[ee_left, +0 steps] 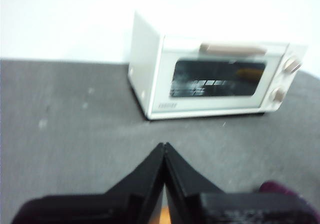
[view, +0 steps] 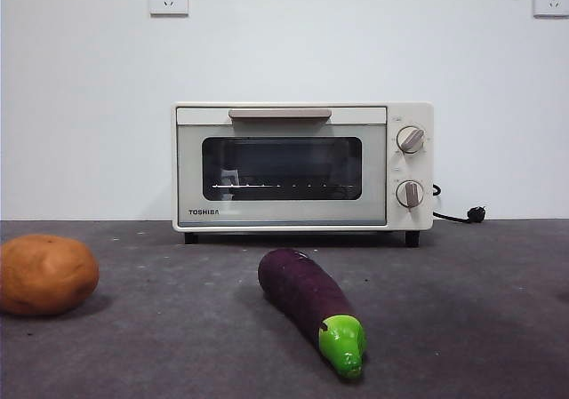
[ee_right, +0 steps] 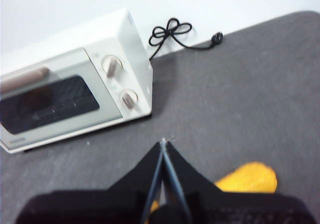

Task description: Take the eggplant from the table,put the eggplant in the oven

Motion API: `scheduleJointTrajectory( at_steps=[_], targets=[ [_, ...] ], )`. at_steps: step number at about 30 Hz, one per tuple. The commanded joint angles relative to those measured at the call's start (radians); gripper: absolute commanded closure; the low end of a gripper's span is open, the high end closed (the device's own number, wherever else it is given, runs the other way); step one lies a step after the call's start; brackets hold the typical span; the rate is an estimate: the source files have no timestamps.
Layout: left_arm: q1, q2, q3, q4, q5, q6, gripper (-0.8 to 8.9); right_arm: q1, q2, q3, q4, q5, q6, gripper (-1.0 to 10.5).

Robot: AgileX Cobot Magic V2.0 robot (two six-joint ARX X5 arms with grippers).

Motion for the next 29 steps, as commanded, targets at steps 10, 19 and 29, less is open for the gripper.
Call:
scheduleJointTrajectory(
  at_steps=[10,19,29],
  targets=[
    [-0.006,0.274,0.380,-0.072,0.104,-0.006,8.19,0.000,0.336,0.515,-0.214,-0.030,-0.177,9.5],
    [-0.079,0.534,0.808,-0.199,0.118,0.015,8.19,0.009,0.534,0.927,-0.298,-0.030,-0.201,9.5],
    [-0.195,0.763,1.254,-0.348,0.118,0.070,8.19,0.021,0.716,1.315,-0.380,-0.030,-0.200,9.5]
  ],
)
